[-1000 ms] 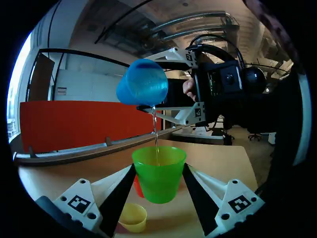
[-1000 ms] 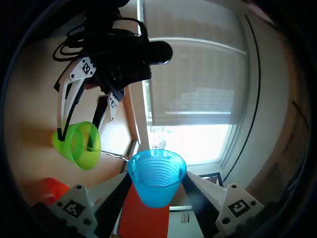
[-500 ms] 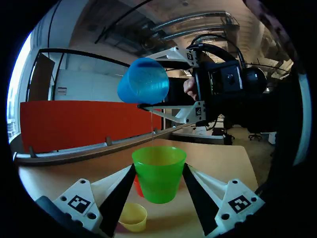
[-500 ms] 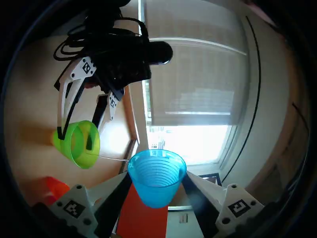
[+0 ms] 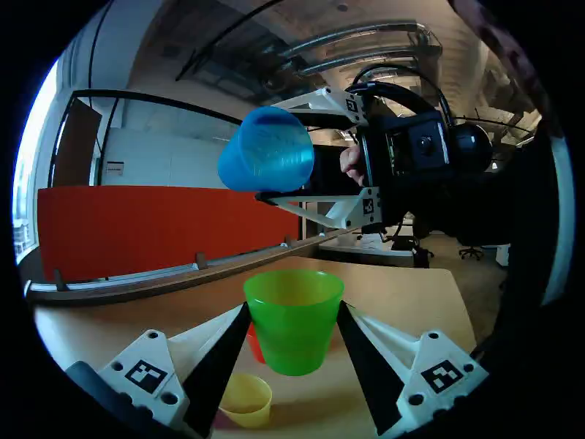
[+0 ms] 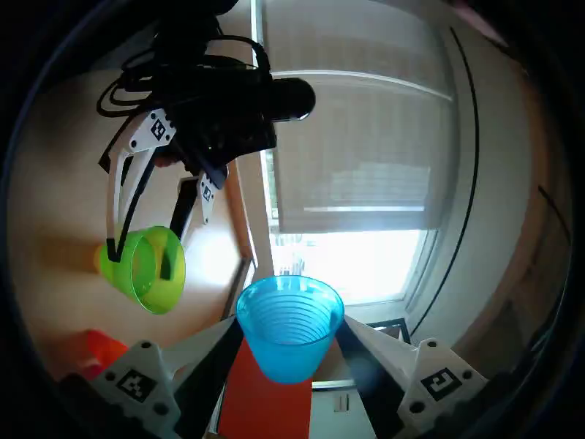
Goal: Pour water
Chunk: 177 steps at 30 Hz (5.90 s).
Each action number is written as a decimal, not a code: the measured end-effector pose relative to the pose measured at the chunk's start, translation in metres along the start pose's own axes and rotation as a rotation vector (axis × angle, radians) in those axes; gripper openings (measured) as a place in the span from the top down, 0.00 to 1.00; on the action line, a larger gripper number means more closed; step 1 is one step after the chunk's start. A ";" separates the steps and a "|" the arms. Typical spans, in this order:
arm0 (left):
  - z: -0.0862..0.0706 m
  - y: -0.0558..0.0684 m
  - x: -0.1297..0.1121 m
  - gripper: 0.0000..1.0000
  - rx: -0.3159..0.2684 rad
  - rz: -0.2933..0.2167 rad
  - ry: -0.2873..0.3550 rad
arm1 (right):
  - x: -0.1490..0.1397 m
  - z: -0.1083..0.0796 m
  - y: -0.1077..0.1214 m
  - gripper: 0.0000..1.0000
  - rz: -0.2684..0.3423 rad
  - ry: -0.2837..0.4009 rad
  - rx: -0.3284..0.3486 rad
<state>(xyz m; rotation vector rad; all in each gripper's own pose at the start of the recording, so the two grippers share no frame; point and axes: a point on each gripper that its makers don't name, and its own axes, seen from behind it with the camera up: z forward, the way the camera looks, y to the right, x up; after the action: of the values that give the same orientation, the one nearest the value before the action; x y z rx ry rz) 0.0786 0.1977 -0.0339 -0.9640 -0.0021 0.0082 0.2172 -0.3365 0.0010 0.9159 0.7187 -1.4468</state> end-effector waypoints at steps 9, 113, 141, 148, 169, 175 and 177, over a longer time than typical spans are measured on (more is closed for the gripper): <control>0.000 0.000 -0.001 0.16 0.001 0.004 -0.003 | -0.003 0.002 0.000 0.11 0.071 0.009 -0.004; -0.012 -0.011 -0.003 0.16 0.044 0.019 -0.017 | -0.021 -0.001 -0.041 0.11 1.475 0.041 0.113; -0.019 -0.015 0.004 0.16 0.067 0.004 -0.019 | -0.026 -0.019 -0.036 0.10 1.470 0.065 0.045; -0.019 -0.010 0.003 0.16 0.057 0.007 -0.034 | -0.027 -0.026 -0.041 0.10 1.475 0.063 0.033; -0.023 0.001 -0.014 0.16 0.034 0.003 -0.100 | -0.026 -0.047 -0.076 0.10 1.470 0.029 0.059; -0.026 0.005 -0.023 0.16 0.023 0.003 -0.129 | -0.025 -0.051 -0.092 0.09 1.474 0.015 0.081; -0.027 0.006 -0.026 0.16 0.020 0.004 -0.139 | -0.025 -0.053 -0.097 0.10 1.476 0.008 0.088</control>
<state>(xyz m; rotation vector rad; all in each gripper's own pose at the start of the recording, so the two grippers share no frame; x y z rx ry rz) 0.0532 0.1786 -0.0547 -0.9422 -0.1278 0.0786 0.1262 -0.2696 -0.0118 1.1112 -0.1250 -0.1458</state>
